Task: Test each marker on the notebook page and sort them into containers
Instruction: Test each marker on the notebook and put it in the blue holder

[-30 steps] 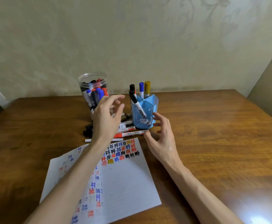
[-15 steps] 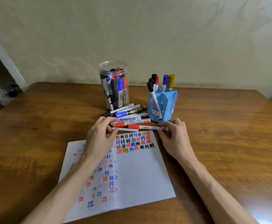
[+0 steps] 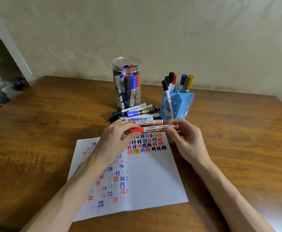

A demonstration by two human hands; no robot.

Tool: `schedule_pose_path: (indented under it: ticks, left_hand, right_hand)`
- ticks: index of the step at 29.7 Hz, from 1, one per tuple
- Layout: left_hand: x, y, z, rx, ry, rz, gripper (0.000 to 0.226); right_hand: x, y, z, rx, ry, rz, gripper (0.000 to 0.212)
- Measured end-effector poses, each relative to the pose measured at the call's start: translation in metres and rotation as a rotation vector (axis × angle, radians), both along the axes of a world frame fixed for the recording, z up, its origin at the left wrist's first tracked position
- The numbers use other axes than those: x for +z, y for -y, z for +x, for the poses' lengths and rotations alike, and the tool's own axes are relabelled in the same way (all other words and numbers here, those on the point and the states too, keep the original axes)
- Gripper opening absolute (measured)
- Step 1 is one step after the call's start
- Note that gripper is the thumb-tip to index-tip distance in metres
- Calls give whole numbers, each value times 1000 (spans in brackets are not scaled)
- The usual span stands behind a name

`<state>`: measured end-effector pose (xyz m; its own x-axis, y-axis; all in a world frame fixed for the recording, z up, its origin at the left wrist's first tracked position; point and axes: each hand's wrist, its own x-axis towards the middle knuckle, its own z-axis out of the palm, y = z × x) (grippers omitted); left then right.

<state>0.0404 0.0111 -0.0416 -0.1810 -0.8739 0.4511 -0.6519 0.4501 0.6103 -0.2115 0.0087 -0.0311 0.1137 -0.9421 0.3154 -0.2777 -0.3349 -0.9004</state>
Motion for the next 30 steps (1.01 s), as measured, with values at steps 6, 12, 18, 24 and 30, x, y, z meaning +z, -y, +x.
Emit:
schedule_pose_path:
  ticks: [6, 12, 18, 24, 30]
  left_hand:
    - [7, -8, -8, -106, 13, 16, 46]
    - [9, -12, -13, -156, 0, 86, 47]
    - [13, -16, -8, -142, -50, 249, 39]
    - [21, -7, 31, 7, -204, 276, 29]
    - [11, -10, 12, -25, -91, 258, 32]
  right_hand:
    - [6, -13, 15, 132, 275, 202, 23]
    - [6, -16, 24, 162, 246, 140, 20]
    - [6, -15, 19, 174, 236, 123, 23]
    - [13, -1, -16, -6, 400, 140, 44]
    - [5, -12, 15, 94, 282, 233, 24]
